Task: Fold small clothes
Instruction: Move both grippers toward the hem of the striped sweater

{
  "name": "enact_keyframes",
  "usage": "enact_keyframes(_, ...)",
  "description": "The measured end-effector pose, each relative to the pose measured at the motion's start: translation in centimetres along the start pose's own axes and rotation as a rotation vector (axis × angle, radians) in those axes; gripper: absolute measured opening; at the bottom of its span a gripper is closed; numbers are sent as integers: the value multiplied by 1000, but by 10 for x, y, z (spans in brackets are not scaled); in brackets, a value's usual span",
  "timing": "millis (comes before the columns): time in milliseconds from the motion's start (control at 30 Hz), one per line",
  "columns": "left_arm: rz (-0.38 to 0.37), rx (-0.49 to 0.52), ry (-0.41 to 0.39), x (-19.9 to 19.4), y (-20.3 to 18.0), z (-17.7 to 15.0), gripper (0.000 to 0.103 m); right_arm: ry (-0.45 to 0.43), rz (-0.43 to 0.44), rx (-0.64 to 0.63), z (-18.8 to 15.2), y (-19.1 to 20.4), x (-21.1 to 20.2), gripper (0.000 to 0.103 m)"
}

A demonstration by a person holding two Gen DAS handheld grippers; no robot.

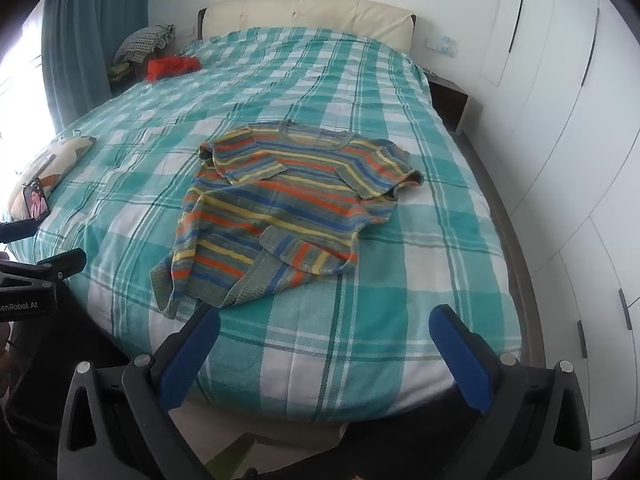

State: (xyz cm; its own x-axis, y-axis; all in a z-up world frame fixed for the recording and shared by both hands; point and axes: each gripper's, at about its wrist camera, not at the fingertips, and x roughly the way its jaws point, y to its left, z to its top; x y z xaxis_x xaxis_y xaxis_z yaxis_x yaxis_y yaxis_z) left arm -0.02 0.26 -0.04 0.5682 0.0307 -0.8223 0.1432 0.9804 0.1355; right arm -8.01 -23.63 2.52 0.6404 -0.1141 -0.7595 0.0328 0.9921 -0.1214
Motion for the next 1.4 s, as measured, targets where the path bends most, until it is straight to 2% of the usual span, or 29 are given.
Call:
enact_keyframes(167,1,9,33,5,-3,-1,103,-6,1,5,-1,1,1,103)
enact_keyframes(300,-14,4,44,9,-7,-3,103,17,4,1,-1,2,6,103)
enact_keyframes(500,0,8,48,11,-7,-3,103,26,2,-3,-11,10,10,103)
enact_keyframes(600,-8,8,64,14,-6,-3,103,45,13,2,-4,5,14,103)
enact_keyframes(1400,24,30,81,16,-6,-6,103,48,16,-14,-2,12,16,103)
